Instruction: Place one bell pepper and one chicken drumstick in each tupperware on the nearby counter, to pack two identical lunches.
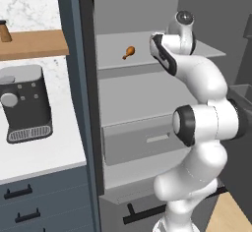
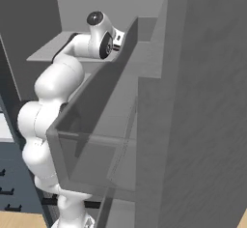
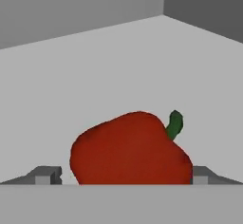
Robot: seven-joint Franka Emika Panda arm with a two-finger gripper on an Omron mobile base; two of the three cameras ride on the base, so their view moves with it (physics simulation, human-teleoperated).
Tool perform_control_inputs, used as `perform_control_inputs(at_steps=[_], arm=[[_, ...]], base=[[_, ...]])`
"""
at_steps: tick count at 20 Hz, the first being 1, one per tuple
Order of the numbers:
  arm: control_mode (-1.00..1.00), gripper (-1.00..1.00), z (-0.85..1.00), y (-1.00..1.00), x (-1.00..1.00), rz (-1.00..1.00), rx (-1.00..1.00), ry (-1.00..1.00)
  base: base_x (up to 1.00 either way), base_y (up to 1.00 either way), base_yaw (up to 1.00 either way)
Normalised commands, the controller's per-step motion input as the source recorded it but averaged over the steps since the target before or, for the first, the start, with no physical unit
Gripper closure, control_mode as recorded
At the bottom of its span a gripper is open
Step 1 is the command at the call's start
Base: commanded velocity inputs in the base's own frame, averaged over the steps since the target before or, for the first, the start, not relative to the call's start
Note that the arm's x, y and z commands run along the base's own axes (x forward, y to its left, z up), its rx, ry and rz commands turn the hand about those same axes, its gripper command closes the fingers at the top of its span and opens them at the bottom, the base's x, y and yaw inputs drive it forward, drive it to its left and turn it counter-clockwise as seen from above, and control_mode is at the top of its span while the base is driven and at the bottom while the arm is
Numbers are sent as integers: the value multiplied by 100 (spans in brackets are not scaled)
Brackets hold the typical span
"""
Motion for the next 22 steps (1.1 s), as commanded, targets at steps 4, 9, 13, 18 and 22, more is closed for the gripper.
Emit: perform_control_inputs(at_steps=[4,9,13,18,22], arm=[[-100,-100,-15,-12,53,-1,0,0],[-100,-100,-19,-2,47,-1,-2,0],[-100,100,-61,0,4,-2,-7,4],[-100,100,-68,0,0,-4,-6,3],[-100,100,-64,3,-53,-1,-6,-5]], base=[[0,0,0],[0,0,0],[0,0,0],[0,0,0],[0,0,0]])
